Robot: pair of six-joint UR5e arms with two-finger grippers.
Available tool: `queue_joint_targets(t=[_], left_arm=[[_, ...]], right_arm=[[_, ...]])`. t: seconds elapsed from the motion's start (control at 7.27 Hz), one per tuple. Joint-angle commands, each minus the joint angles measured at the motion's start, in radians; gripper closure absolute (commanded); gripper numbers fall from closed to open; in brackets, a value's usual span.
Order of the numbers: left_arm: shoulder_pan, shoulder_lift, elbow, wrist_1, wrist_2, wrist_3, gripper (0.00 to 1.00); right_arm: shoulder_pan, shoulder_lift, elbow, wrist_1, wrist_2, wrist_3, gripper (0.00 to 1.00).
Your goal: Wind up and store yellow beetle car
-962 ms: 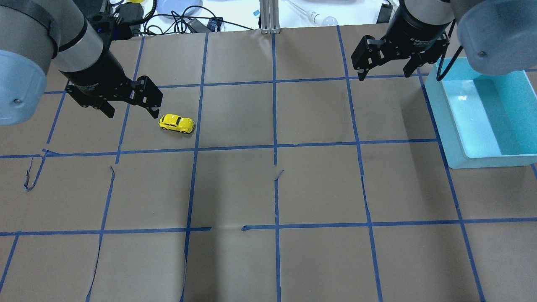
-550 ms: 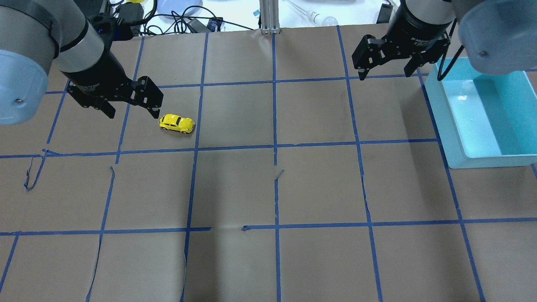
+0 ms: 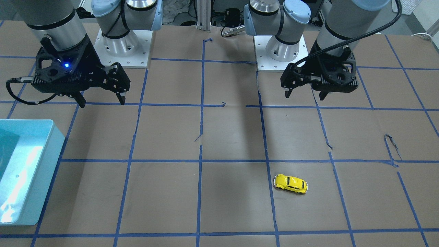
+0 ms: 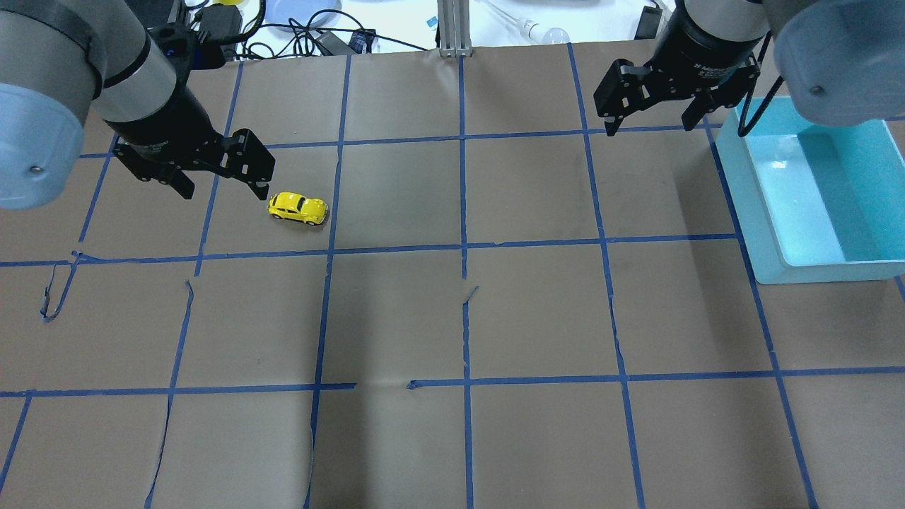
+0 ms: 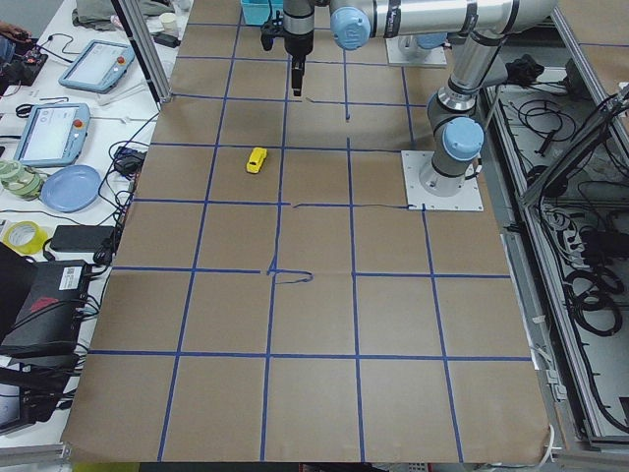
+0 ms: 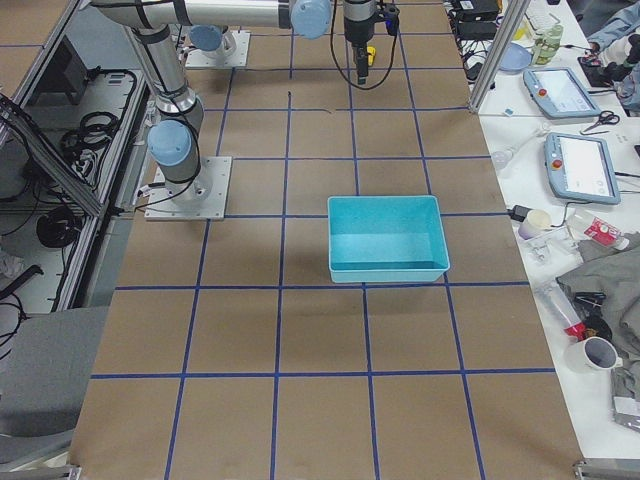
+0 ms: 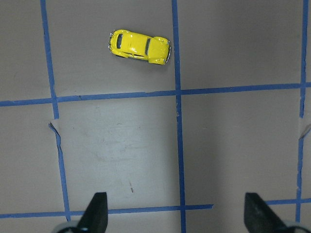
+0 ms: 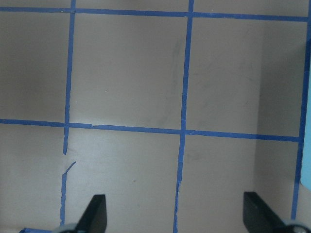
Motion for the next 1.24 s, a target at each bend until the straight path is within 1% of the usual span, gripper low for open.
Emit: queue_joint_targets(t=[0.0, 0.69, 0.96, 1.1], left_arm=[[0.012, 0.0, 0.0, 0.0, 0.009, 0.0, 0.0], [0.017, -0.005, -0.002, -0.001, 0.011, -0.014, 0.0], [0.021, -0.031, -0.008, 0.008, 0.006, -0.029, 0.0], [0.021, -0.04, -0.009, 0.012, 0.003, -0.167, 0.0]], right_arm=[[0.0, 0.0, 0.002, 0.006, 0.0, 0.046, 0.0], [0.002, -0.002, 0.002, 0.006, 0.0, 0.058, 0.0], [0.002, -0.006, 0.0, 0.006, -0.006, 0.058, 0.0], [0.005, -0.009, 0.002, 0.006, -0.024, 0.057, 0.0]])
